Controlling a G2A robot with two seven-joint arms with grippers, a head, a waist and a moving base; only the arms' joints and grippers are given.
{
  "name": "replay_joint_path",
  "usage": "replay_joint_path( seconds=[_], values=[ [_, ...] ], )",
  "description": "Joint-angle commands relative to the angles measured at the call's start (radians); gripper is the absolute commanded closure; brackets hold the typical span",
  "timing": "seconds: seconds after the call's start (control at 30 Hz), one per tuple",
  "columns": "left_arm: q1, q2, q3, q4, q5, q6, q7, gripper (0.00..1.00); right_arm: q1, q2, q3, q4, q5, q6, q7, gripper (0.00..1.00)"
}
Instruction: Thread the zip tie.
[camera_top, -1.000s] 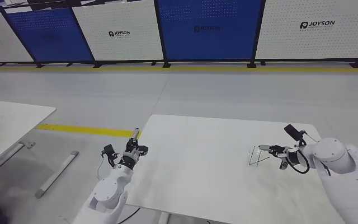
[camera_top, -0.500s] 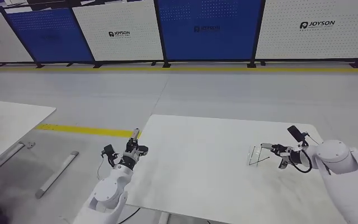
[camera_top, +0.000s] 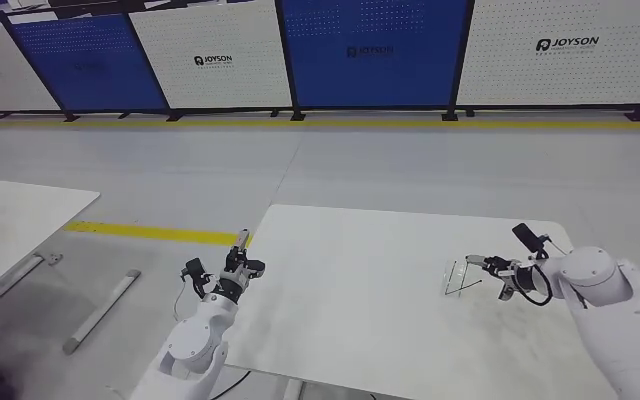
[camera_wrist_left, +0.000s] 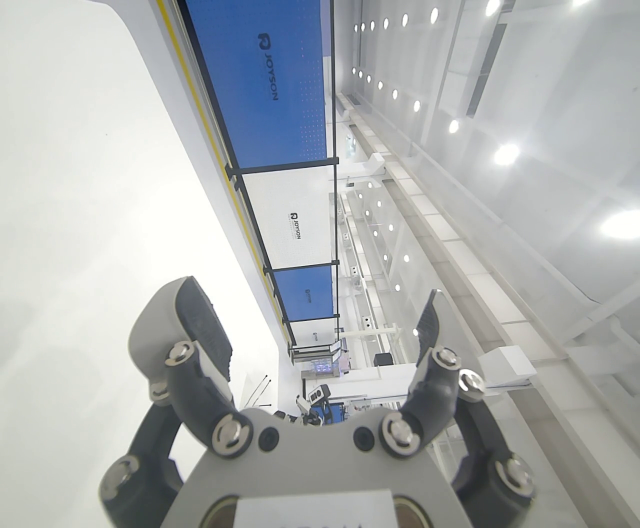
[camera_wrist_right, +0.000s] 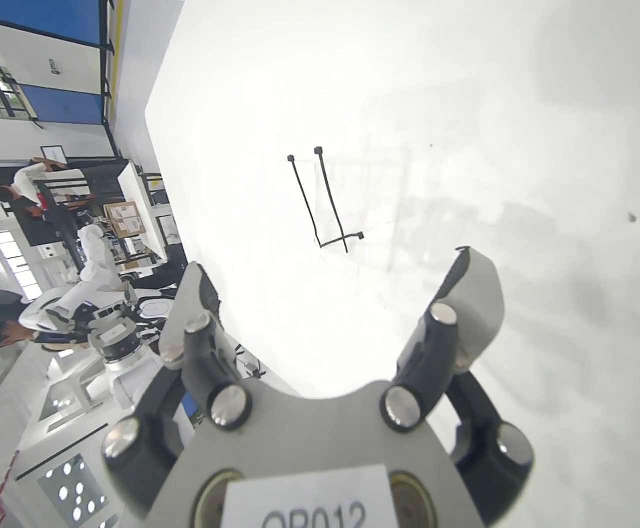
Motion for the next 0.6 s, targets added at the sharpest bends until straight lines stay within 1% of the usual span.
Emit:
replay_joint_path(
  seconds=[0.0, 0.1, 0.4, 0.57],
  values=[
    [0.000, 0.000, 0.000, 0.000, 0.000, 0.000, 0.000, 0.00, 0.024, -0.010, -0.028, 0.029, -0.002, 0.013, -0.013, 0.00],
    [0.000, 0.000, 0.000, 0.000, 0.000, 0.000, 0.000, 0.00, 0.052, -0.022, -0.054, 0.081, 0.012, 0.017, -0.012, 0.00],
    [0.000, 0.000, 0.000, 0.000, 0.000, 0.000, 0.000, 0.00, 0.052, -0.022, -0.054, 0.081, 0.012, 0.017, -0.012, 0.00],
    [0.000, 0.000, 0.000, 0.000, 0.000, 0.000, 0.000, 0.00, 0.042, -0.019, -0.050, 0.078, 0.014, 0.009, -0.020, 0.00]
  ],
)
